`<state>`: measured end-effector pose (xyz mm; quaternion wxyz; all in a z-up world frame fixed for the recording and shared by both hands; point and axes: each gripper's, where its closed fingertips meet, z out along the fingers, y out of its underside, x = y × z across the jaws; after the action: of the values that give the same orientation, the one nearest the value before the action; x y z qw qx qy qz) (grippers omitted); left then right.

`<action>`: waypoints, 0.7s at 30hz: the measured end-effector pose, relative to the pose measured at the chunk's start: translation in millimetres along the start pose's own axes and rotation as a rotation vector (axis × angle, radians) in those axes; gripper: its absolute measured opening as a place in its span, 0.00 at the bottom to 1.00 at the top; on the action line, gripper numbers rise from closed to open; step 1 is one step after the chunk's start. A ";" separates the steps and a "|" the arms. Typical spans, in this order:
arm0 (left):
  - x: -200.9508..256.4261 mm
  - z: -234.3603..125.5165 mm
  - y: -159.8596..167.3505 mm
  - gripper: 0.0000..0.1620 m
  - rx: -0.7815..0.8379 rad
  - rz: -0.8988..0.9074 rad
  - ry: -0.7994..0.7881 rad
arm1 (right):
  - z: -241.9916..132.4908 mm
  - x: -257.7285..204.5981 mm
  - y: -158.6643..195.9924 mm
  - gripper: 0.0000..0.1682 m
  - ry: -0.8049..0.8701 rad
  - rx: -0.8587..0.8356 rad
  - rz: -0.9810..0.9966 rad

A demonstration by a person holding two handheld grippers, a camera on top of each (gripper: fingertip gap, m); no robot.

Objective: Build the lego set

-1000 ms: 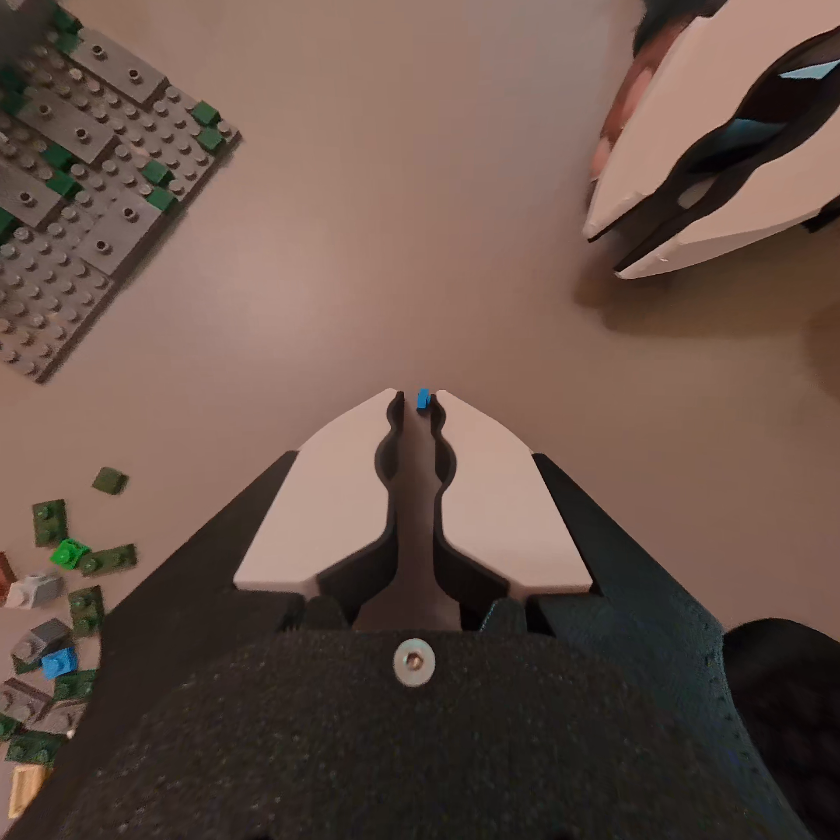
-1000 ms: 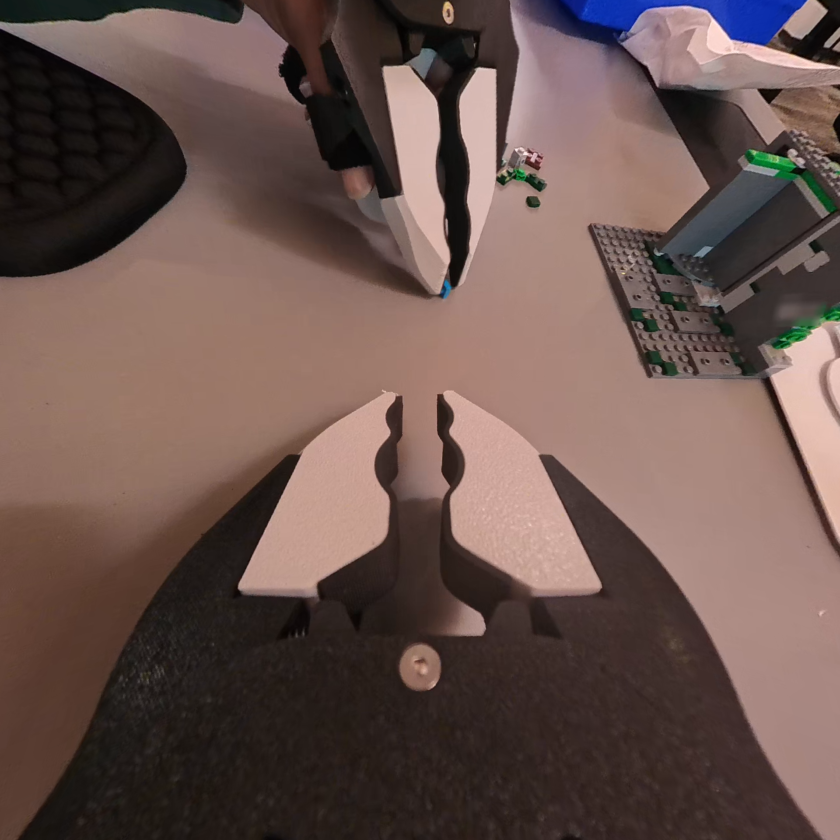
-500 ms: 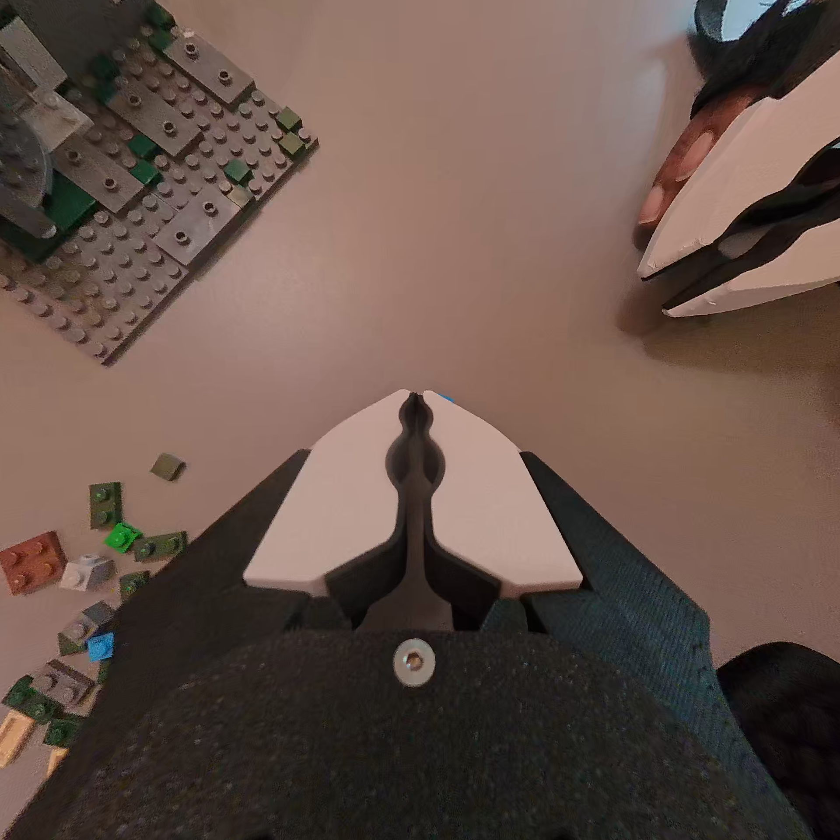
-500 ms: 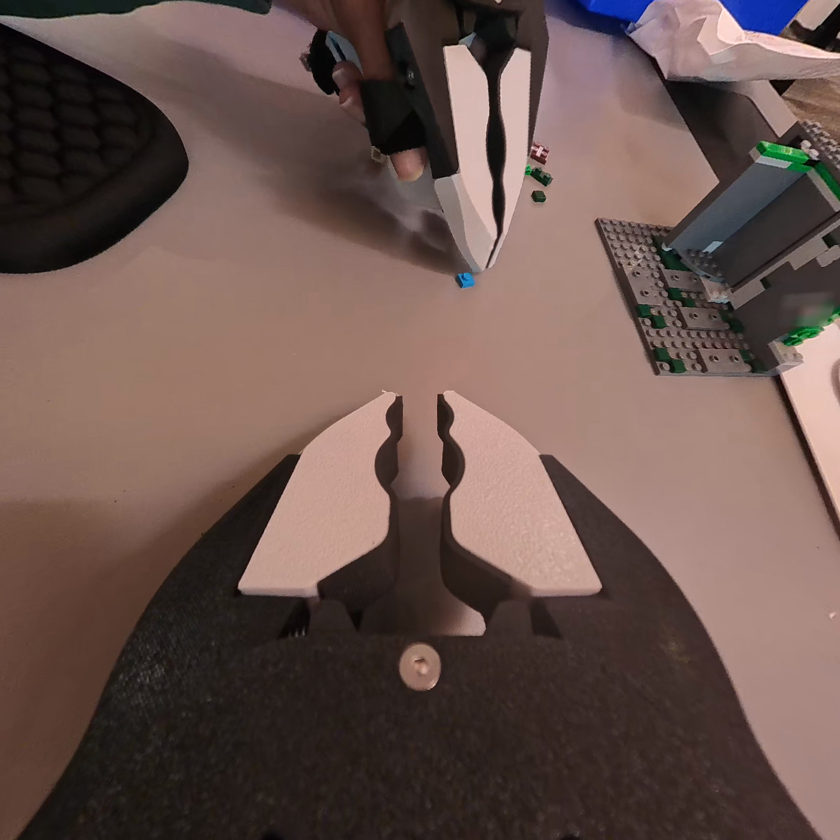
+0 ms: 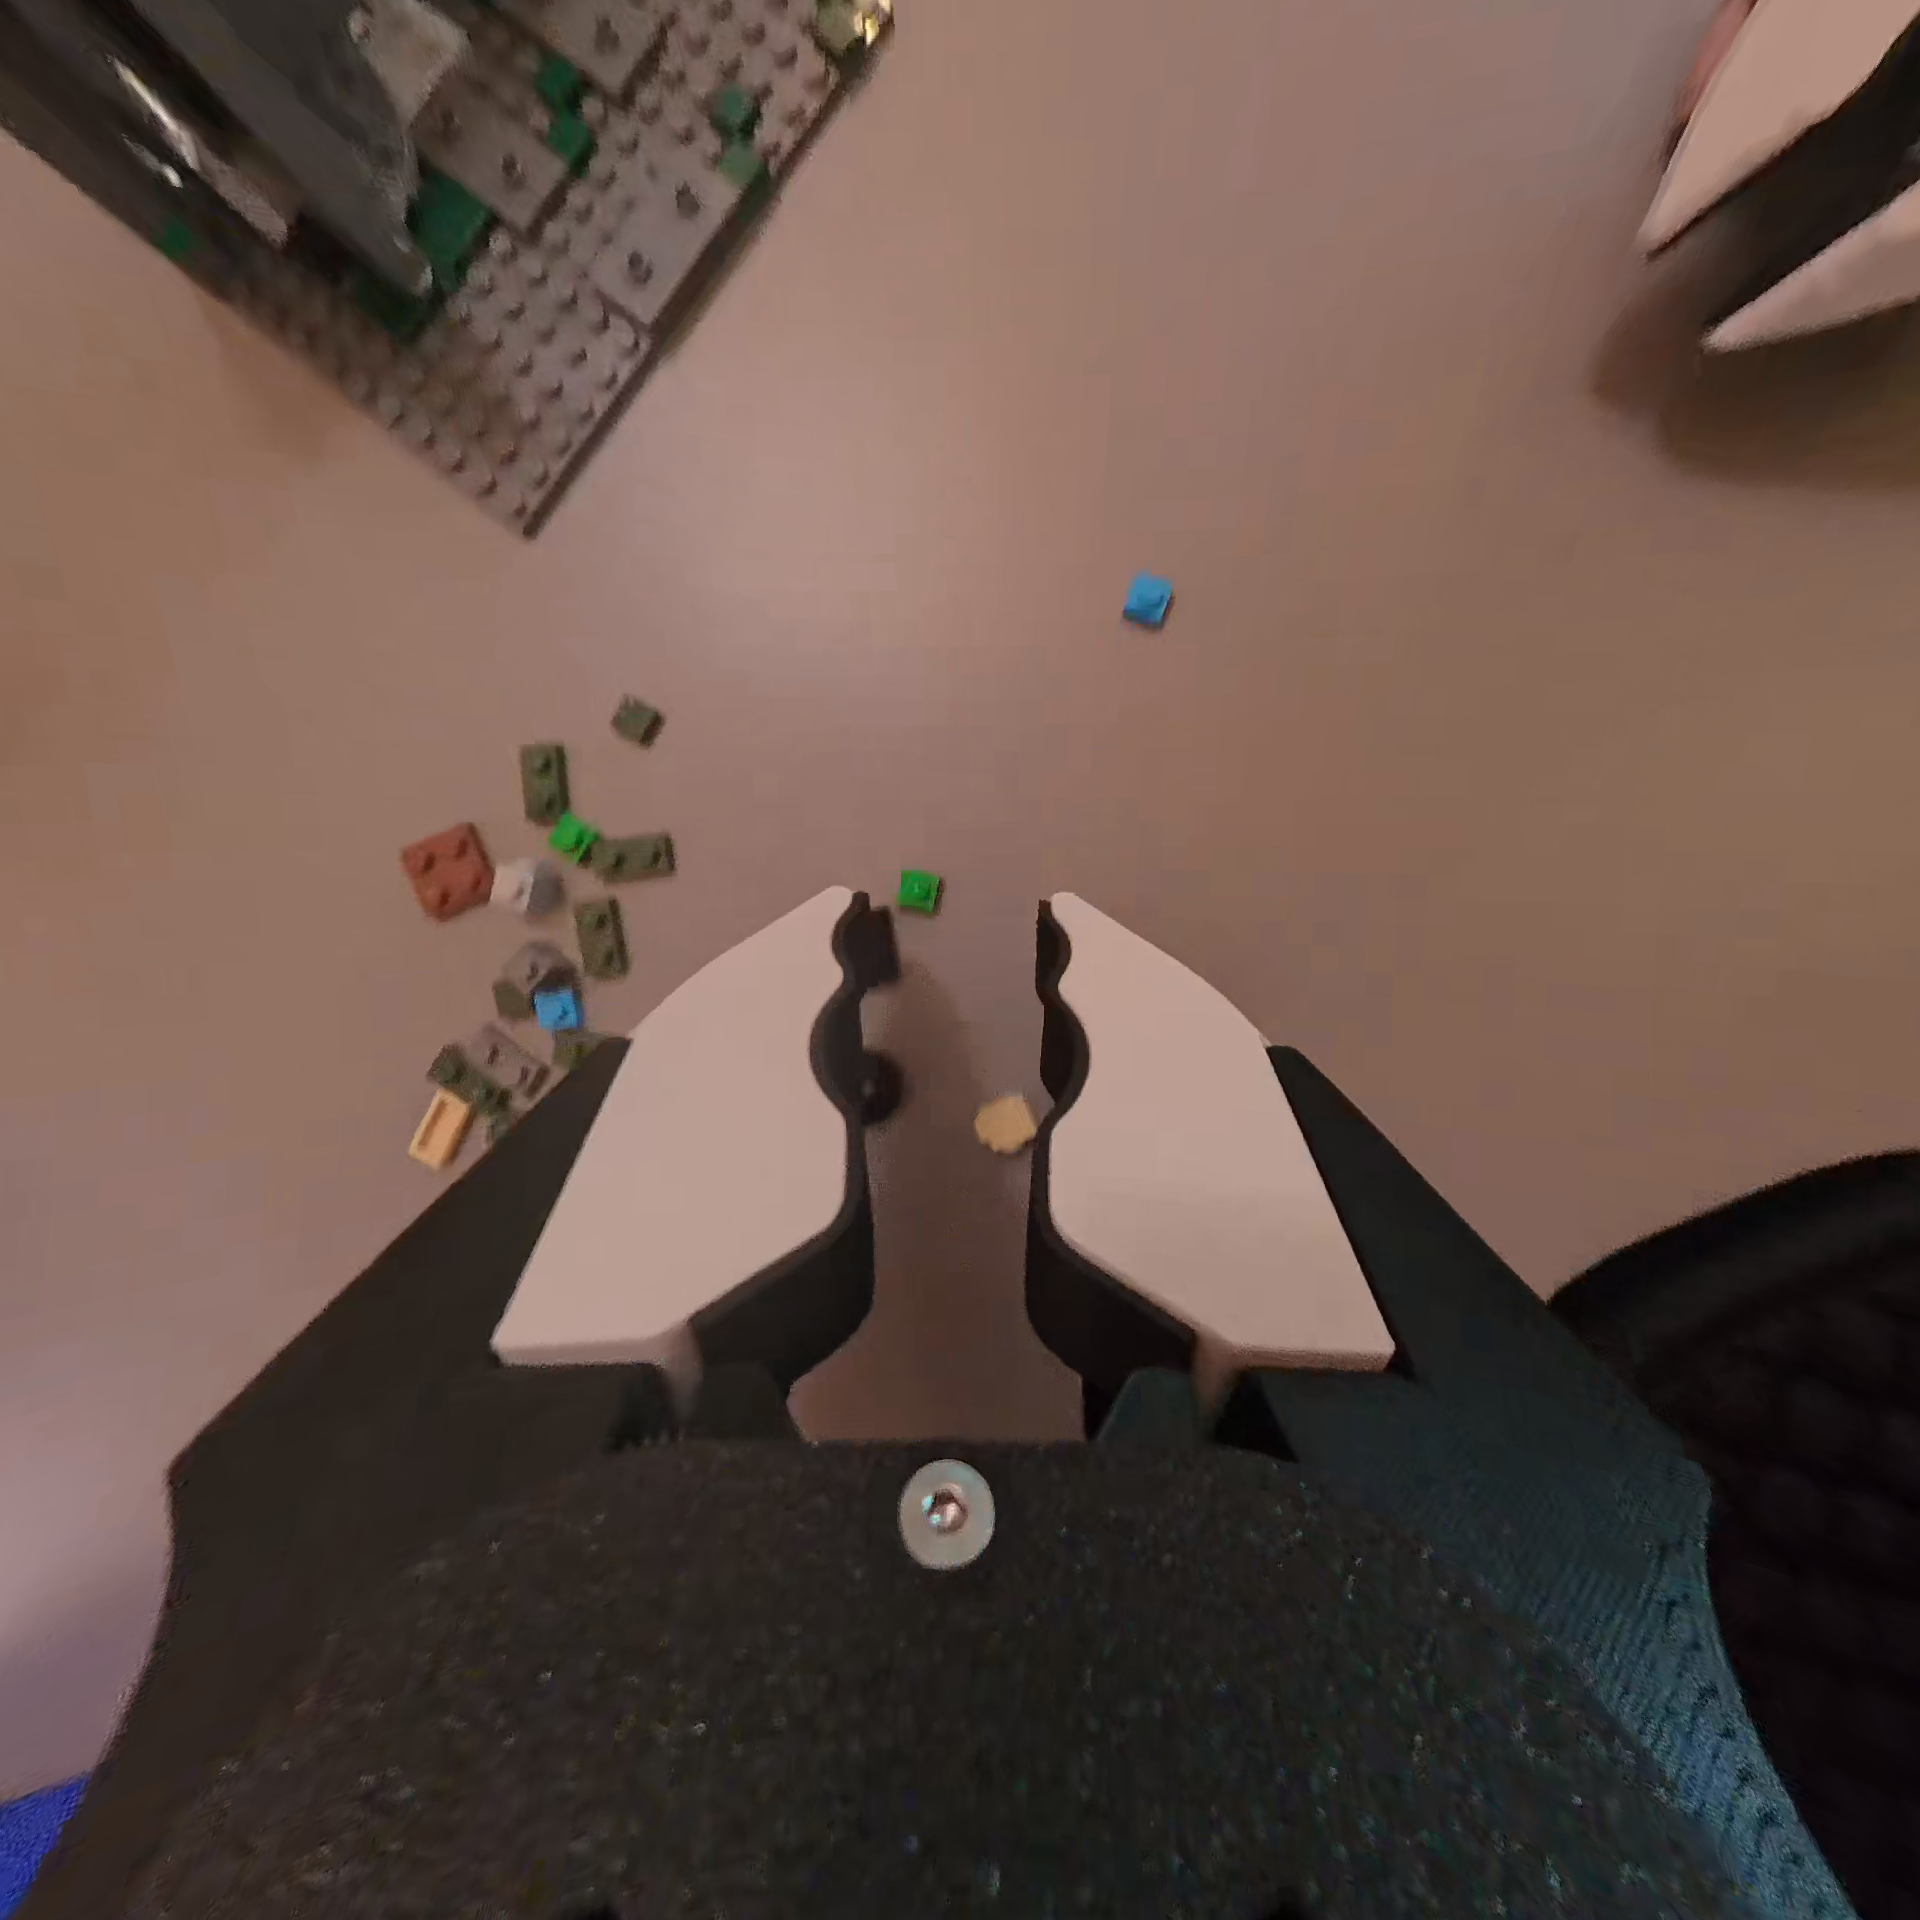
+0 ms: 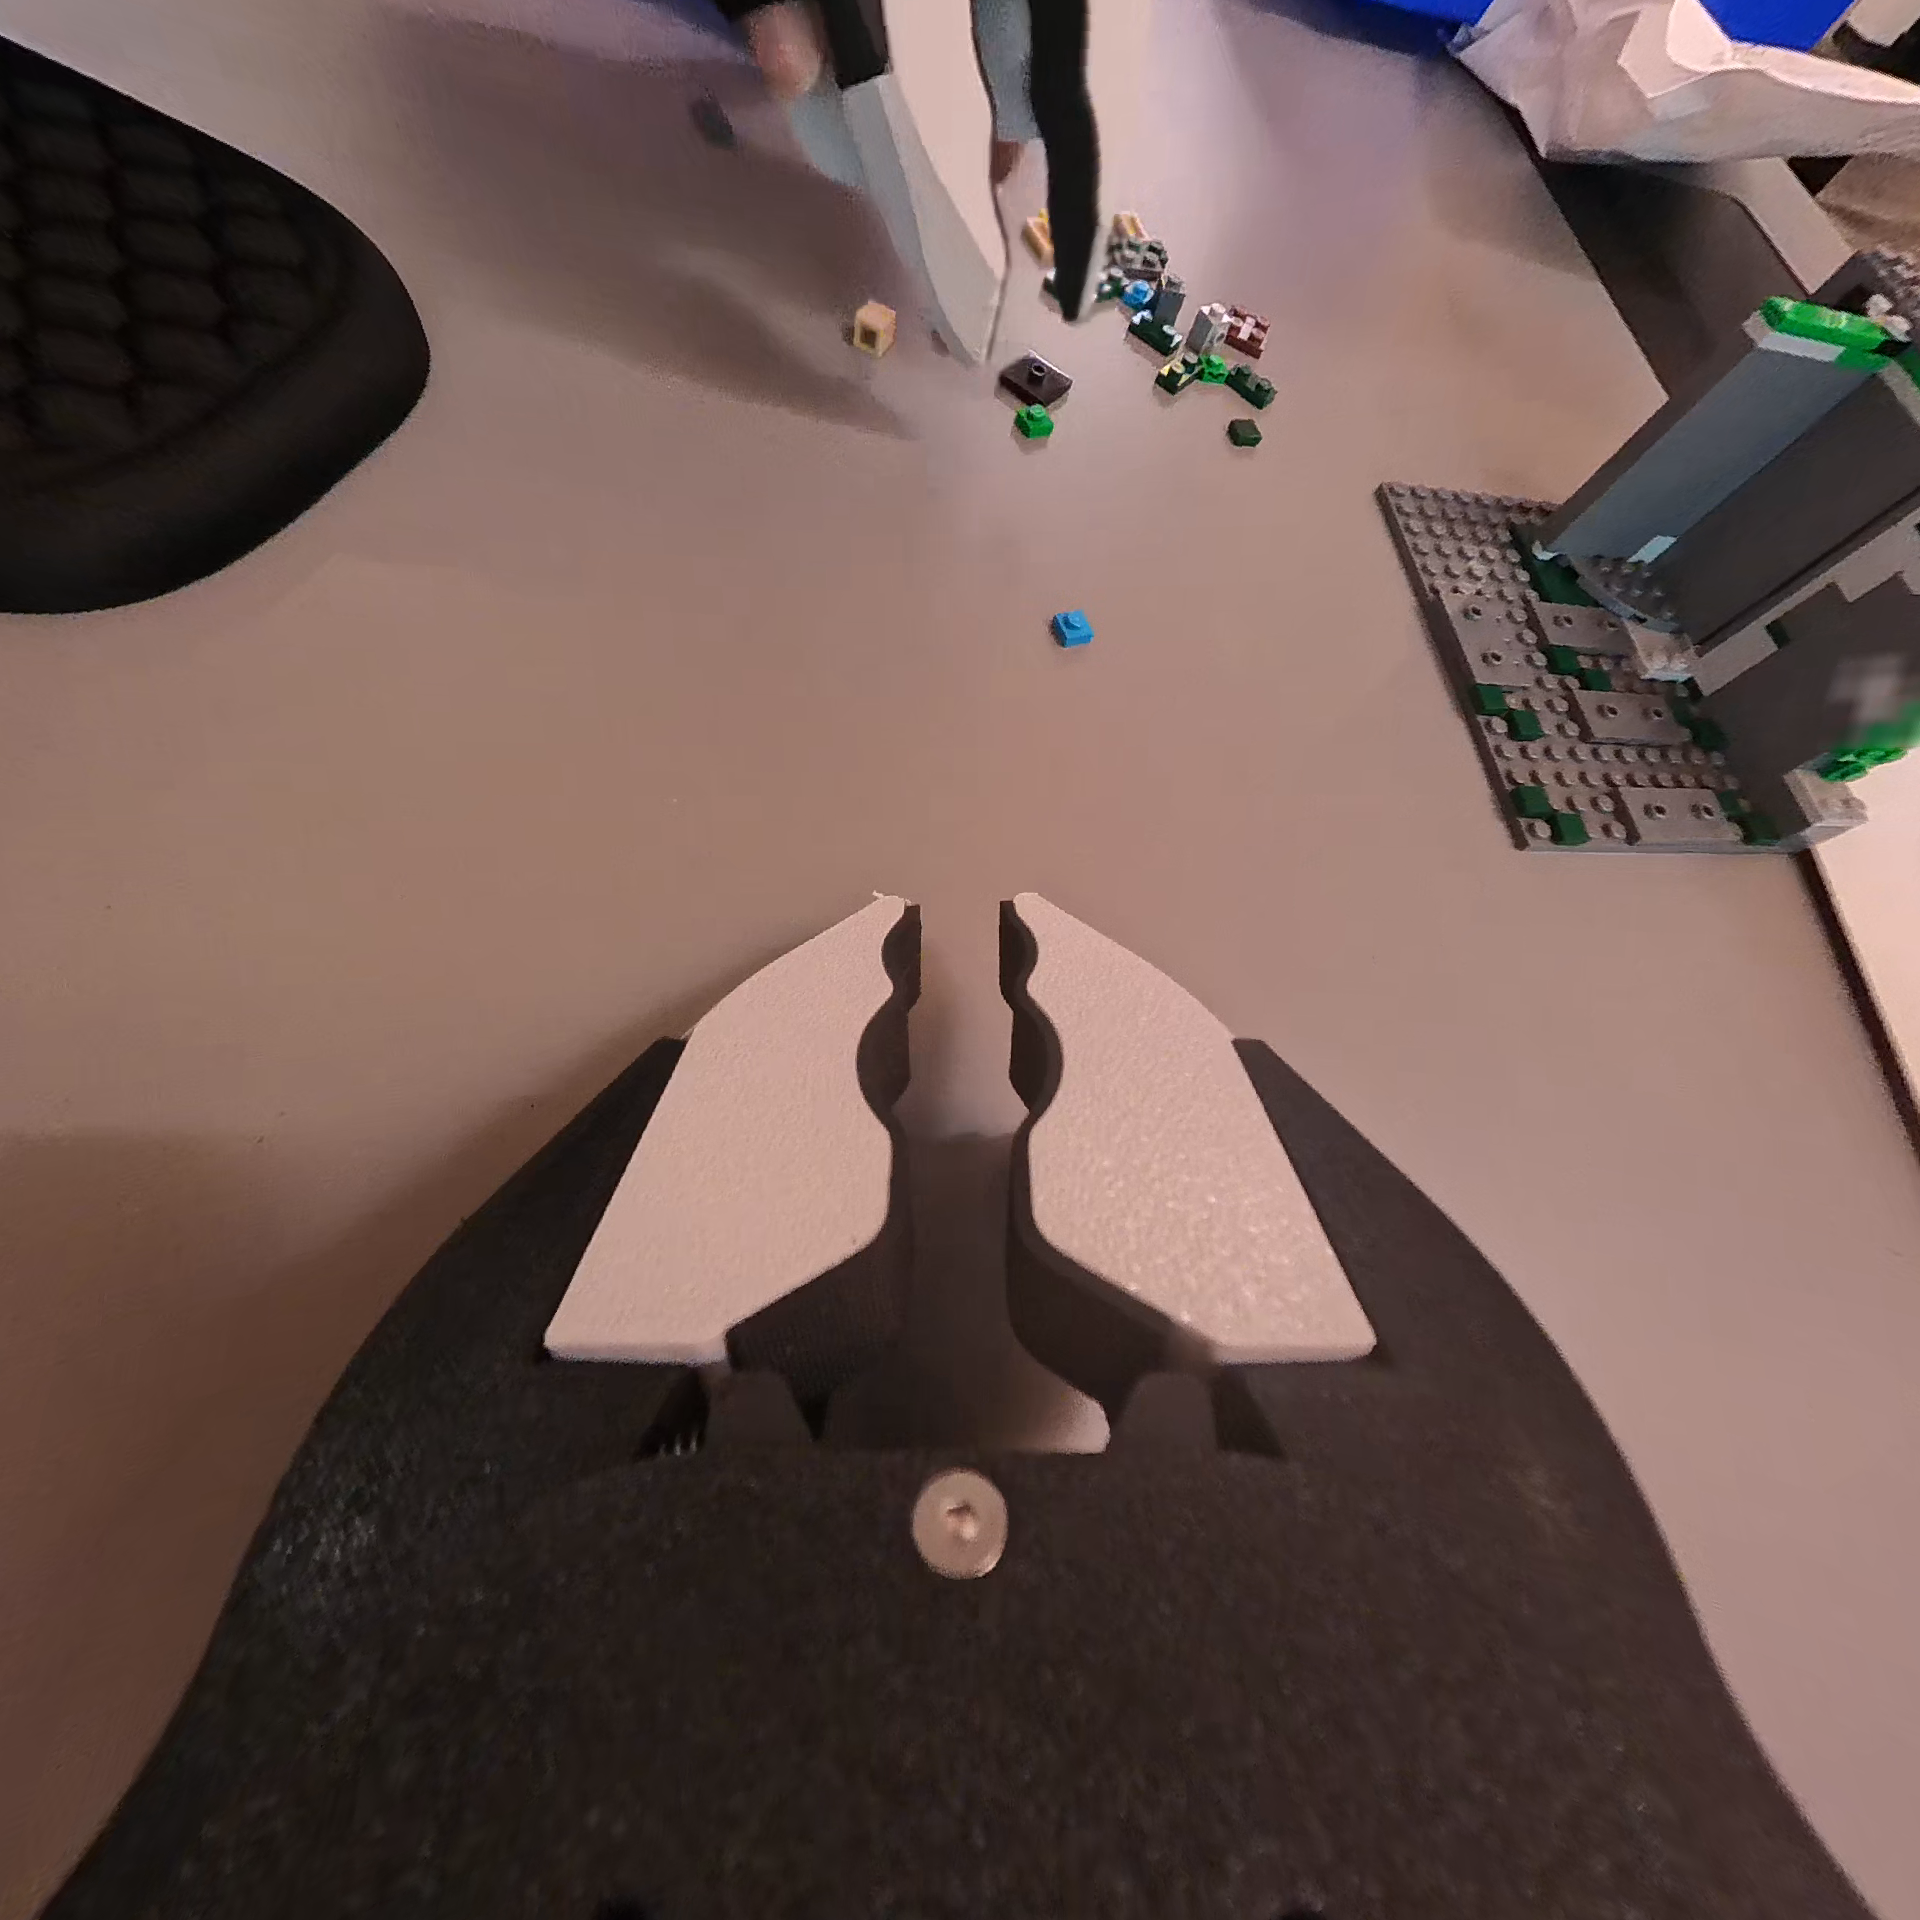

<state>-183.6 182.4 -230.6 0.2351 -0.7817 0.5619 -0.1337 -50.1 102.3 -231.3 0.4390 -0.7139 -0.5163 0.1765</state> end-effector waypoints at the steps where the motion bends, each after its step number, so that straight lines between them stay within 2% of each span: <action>1: -0.1 -0.6 5.7 0.17 -0.021 0.004 0.003 | 0.2 -0.1 0.0 0.09 0.000 0.000 0.000; 4: -3.0 1.6 15.1 0.15 -0.056 -0.001 -0.001 | 0.4 -0.4 -0.2 0.09 -0.002 0.000 0.000; 21: -7.0 21.7 7.3 0.05 -0.139 0.101 0.099 | 0.3 -0.2 0.5 0.09 -0.007 -0.001 0.005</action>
<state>-181.5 191.8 -252.6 0.1588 -0.7594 0.6193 -0.1209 -50.1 102.2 -231.9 0.4363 -0.7148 -0.5161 0.1799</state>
